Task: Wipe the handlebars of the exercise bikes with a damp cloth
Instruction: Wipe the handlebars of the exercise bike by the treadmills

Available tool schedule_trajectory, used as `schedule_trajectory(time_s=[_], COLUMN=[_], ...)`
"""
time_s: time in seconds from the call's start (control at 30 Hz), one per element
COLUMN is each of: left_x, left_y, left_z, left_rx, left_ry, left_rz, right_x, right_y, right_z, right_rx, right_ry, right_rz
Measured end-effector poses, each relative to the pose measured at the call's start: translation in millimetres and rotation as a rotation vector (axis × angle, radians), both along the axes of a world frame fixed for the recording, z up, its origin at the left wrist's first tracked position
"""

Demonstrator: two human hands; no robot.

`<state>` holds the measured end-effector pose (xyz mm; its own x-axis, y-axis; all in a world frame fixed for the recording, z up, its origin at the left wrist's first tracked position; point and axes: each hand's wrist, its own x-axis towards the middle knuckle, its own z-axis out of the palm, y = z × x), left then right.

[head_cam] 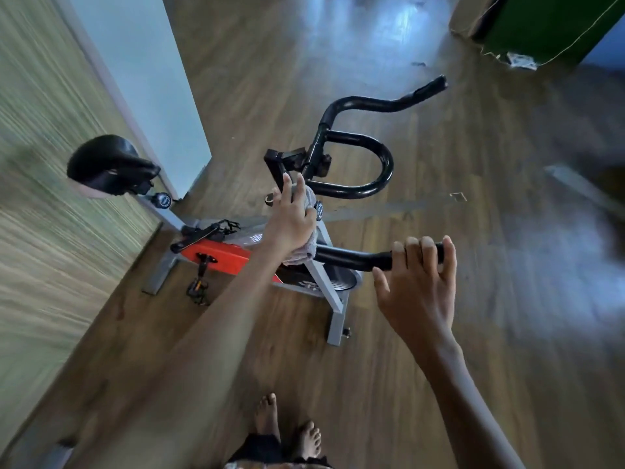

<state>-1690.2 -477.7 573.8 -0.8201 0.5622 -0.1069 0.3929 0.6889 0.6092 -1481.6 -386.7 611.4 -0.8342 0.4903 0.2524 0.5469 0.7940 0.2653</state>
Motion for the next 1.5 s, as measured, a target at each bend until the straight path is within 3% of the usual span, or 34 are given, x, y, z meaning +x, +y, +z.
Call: schedule_trajectory(time_s=[0.17,0.37,0.57,0.83,1.0,1.17,1.33,1.5], left_x=[34.6,-17.3,31.9,-21.1,21.6,-16.0,2.7,13.1], left_y=[-20.3,4.5,-26.1,-0.8,-21.1,-1.9,-15.7,-10.4], left_z=[-7.2,5.1,-27.0,-1.2,-17.0,0.7,-9.8,-14.1], left_rx=[0.006,-0.096,0.156,0.049,0.073,-0.072,0.186,0.134], left_ry=[0.070,0.009,0.066,-0.069,0.072,0.018,0.227,0.041], left_rz=[-0.058,-0.099,-0.071,-0.109,-0.110,-0.158,0.013,-0.005], right_x=[-7.1,-14.8,-9.3,-11.5,-14.2,-13.0,-12.3,-11.7], right_y=[-6.8,-8.5,-5.6,-3.2,0.4,3.2,6.2,7.3], right_z=[6.4,5.7,-2.7,-1.5,-2.0,-5.4,-9.4,-12.4], right_rx=[-0.027,-0.041,-0.031,-0.041,-0.051,-0.049,-0.051,-0.057], right_ry=[-0.054,-0.081,-0.028,0.017,0.036,0.052,0.078,0.111], right_rz=[-0.055,-0.096,-0.079,-0.067,-0.059,-0.043,-0.020,-0.008])
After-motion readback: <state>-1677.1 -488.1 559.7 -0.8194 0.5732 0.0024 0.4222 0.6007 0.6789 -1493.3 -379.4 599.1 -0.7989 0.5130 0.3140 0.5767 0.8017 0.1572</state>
